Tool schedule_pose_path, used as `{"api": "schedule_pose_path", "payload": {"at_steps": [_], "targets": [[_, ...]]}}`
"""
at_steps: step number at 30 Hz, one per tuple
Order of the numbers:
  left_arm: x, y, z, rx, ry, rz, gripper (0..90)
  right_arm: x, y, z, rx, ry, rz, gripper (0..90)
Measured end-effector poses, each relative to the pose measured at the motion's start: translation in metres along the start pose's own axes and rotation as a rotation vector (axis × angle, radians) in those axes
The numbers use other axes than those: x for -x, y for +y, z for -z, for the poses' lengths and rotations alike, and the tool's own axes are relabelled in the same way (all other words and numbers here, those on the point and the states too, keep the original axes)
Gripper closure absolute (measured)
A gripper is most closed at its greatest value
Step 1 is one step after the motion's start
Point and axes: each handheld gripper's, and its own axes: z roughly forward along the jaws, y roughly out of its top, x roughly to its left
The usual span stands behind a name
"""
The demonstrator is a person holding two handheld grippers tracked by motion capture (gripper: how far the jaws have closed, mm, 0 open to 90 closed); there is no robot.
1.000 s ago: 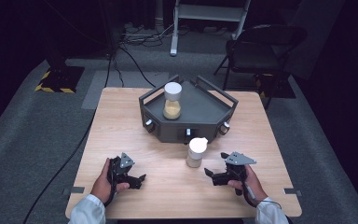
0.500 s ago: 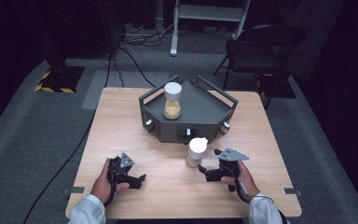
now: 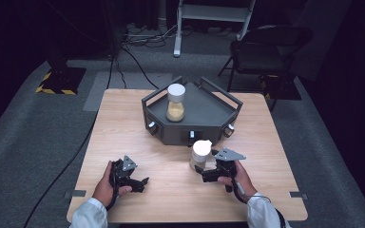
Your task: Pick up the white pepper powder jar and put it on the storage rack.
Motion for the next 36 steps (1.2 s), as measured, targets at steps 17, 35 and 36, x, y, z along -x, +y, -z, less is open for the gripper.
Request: {"api": "schedule_pose_path", "payload": {"at_steps": [17,35,36], "targets": [[0.0,0.0,0.0,-0.001,0.0,-0.001,0.0,-0.017,0.002,-0.021,0.068,-0.059,-0.065,26.3],[-0.001,0.0,0.0,-0.002,-0.004,-0.008,0.0,-0.022,0.005,-0.014,0.104,-0.067,0.001,29.9],[-0.001,0.0,0.0,-0.001,-0.004,-0.007,0.0,-0.022,0.006,-0.012,0.108,-0.069,0.005,29.9]]}}
